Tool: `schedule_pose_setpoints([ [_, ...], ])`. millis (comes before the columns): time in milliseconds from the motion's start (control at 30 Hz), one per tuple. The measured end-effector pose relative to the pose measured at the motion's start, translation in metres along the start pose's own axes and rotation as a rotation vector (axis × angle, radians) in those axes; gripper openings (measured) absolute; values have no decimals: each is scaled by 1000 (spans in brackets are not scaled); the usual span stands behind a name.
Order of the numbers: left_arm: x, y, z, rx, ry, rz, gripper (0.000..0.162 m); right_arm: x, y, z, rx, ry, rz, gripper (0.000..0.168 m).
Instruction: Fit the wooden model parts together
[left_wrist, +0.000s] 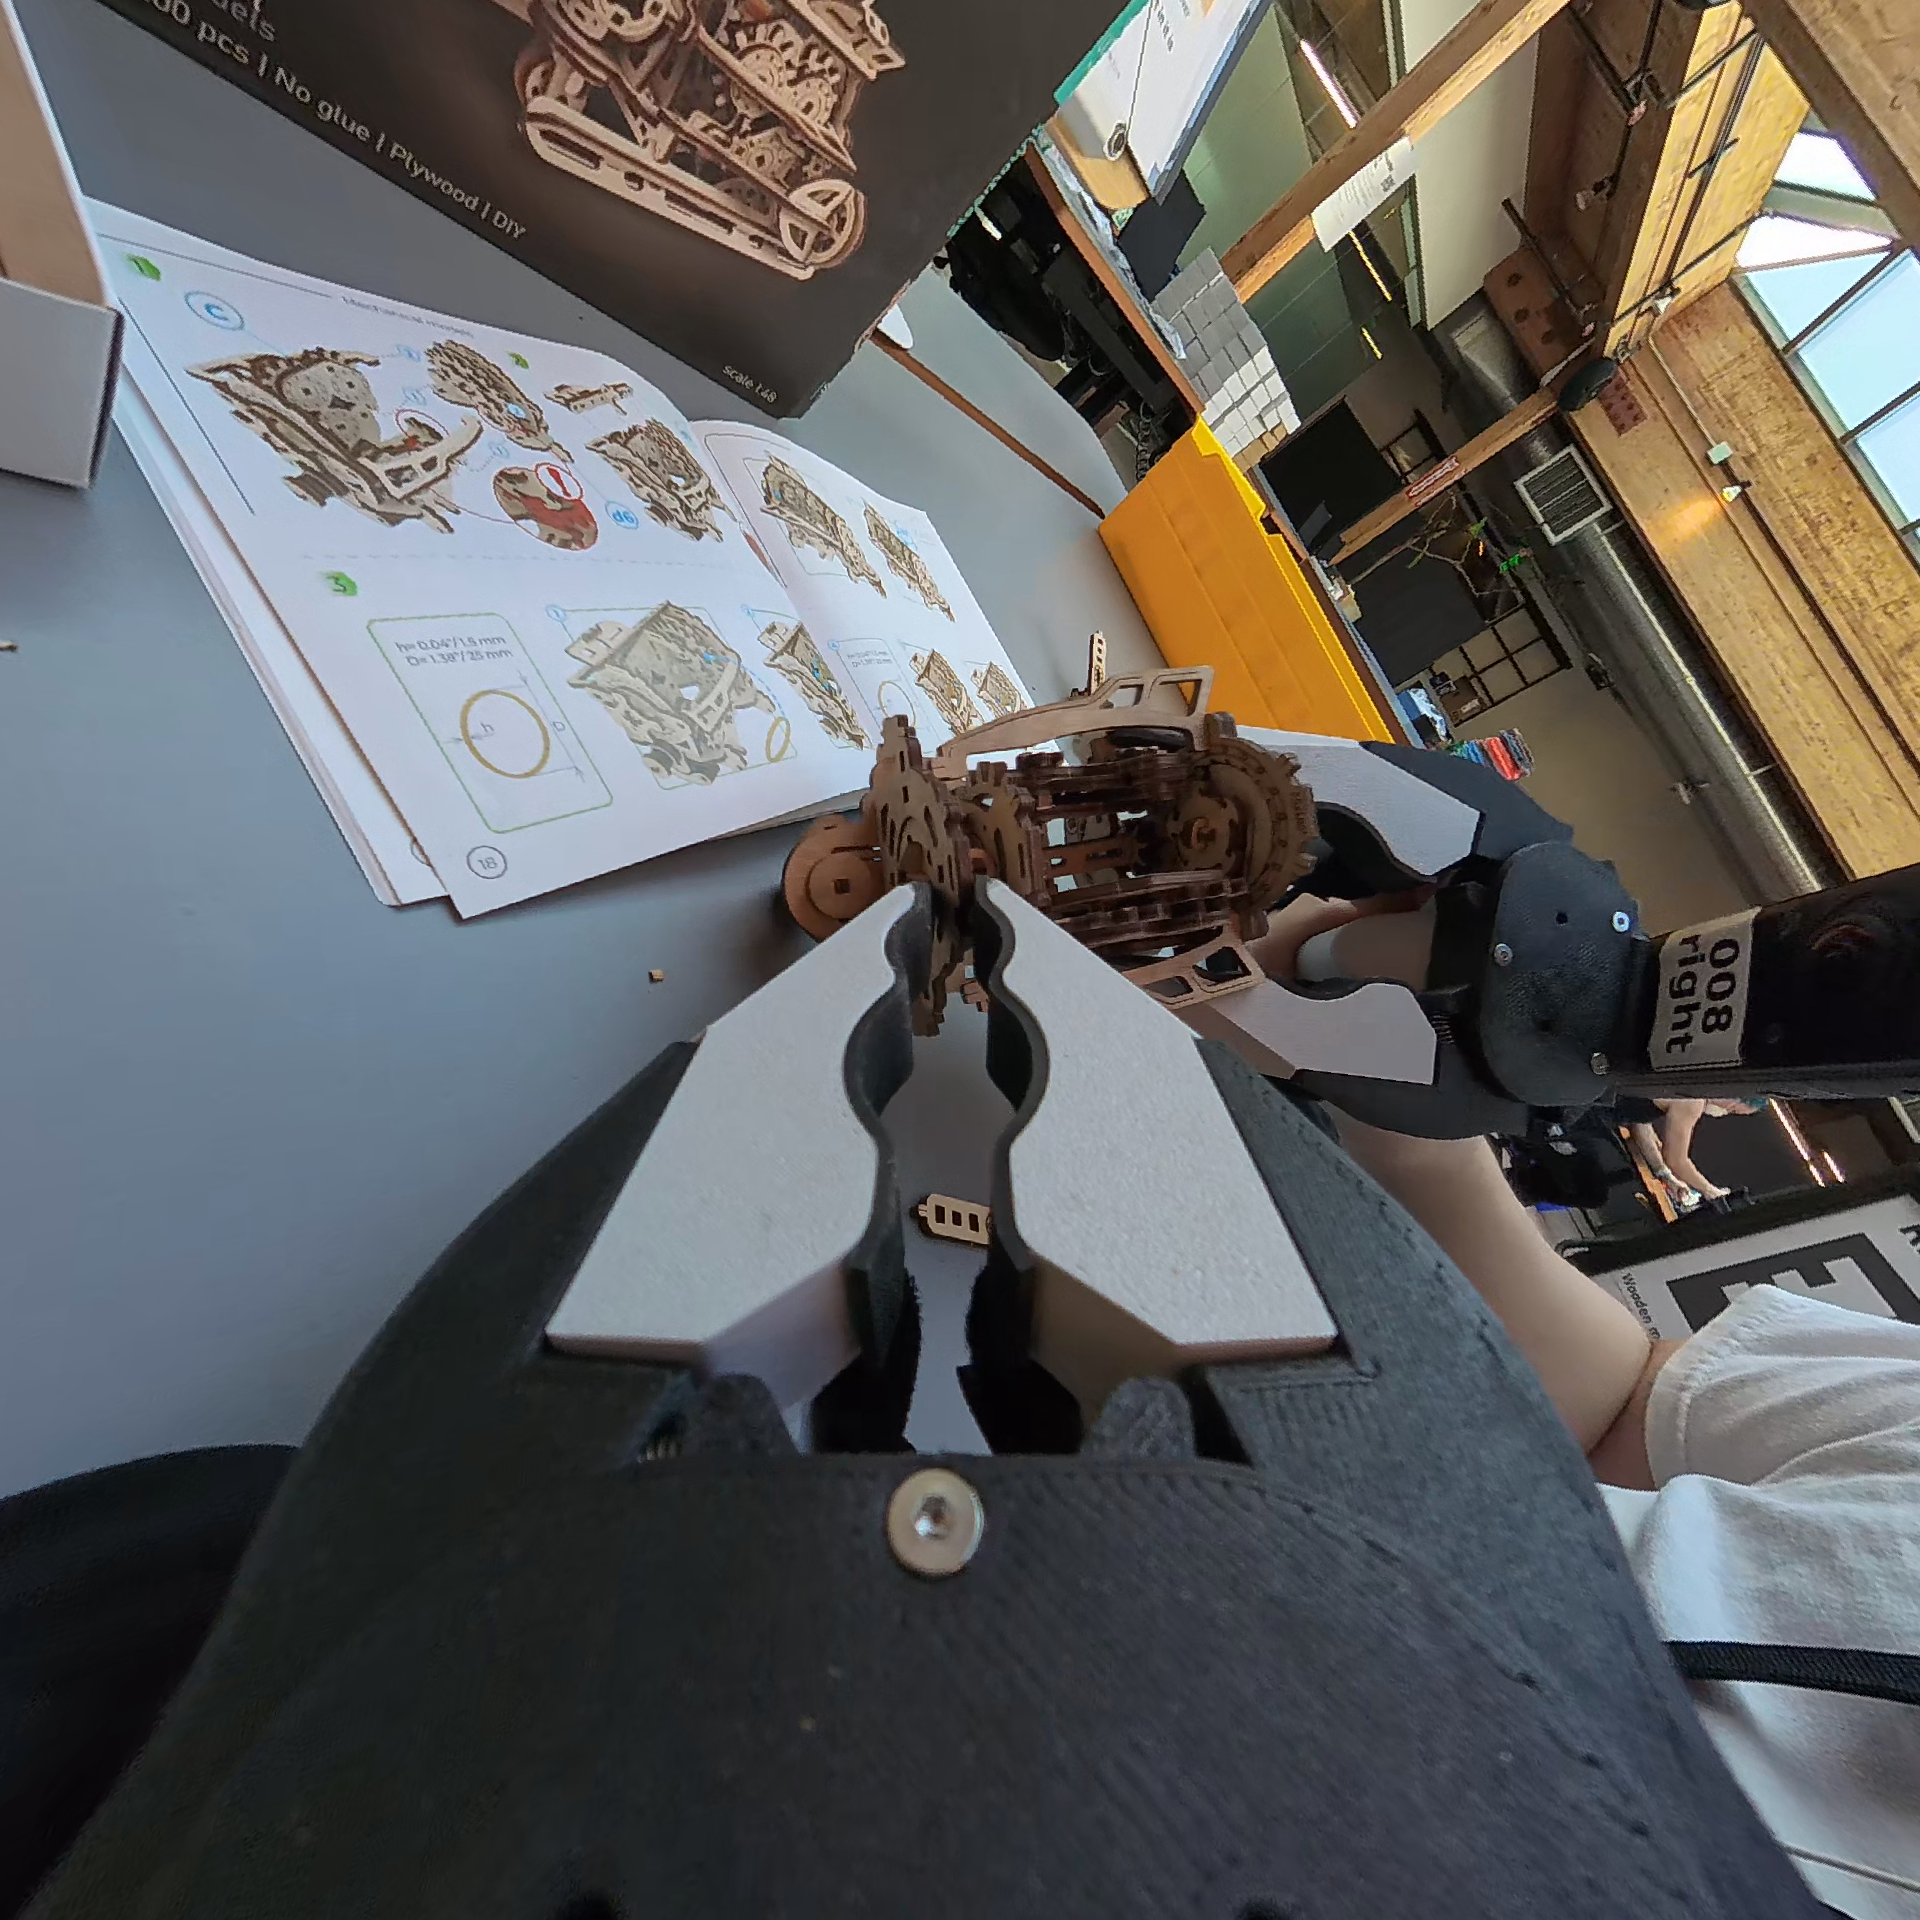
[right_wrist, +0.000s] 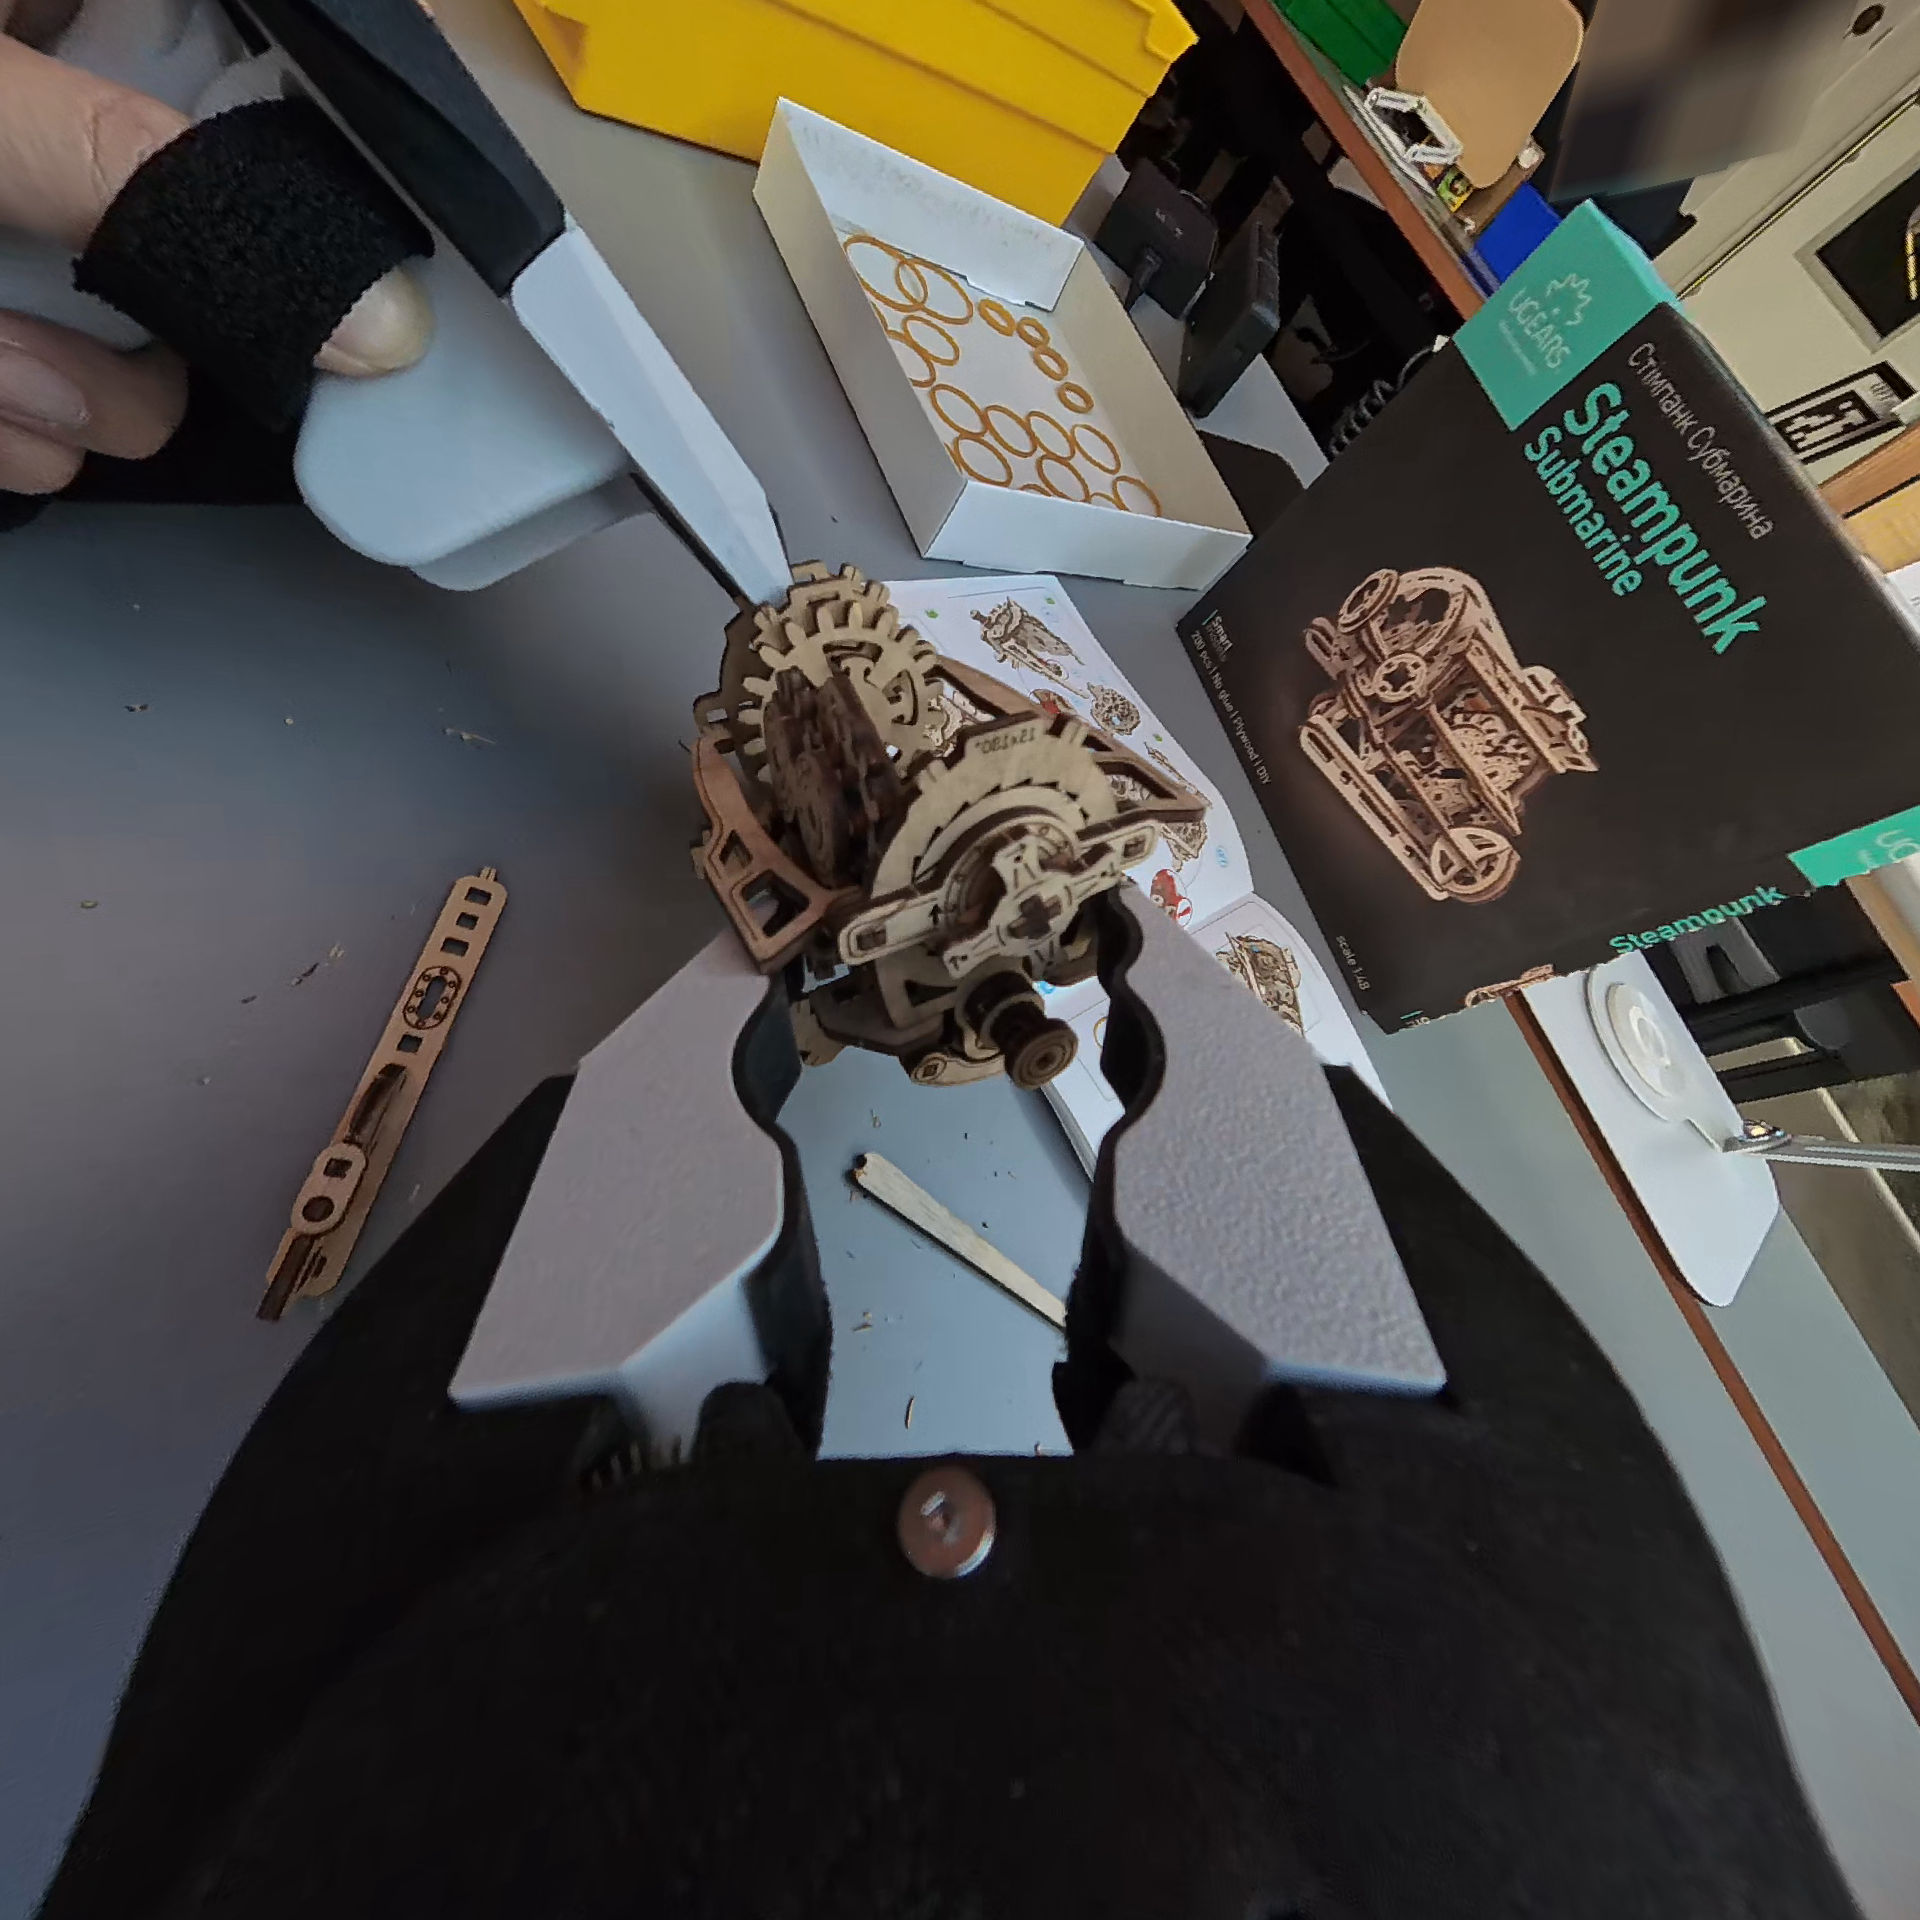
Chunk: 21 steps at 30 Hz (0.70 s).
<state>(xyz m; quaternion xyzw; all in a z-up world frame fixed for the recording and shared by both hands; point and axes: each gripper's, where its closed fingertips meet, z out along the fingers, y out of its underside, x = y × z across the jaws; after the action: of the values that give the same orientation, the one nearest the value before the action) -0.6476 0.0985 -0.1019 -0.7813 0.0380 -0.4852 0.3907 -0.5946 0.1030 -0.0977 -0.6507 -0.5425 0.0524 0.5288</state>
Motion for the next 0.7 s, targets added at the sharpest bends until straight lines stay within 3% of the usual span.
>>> schedule_pose_setpoints([
  [467, 0, 2, 0, 1, 7, -16, 2, -4, -1, -11, 82, 63, -158, 57],
  [700, 2, 2, 0, 12, 13, -16, 2, -3, 5, -14, 103, -5, 36, 57],
])
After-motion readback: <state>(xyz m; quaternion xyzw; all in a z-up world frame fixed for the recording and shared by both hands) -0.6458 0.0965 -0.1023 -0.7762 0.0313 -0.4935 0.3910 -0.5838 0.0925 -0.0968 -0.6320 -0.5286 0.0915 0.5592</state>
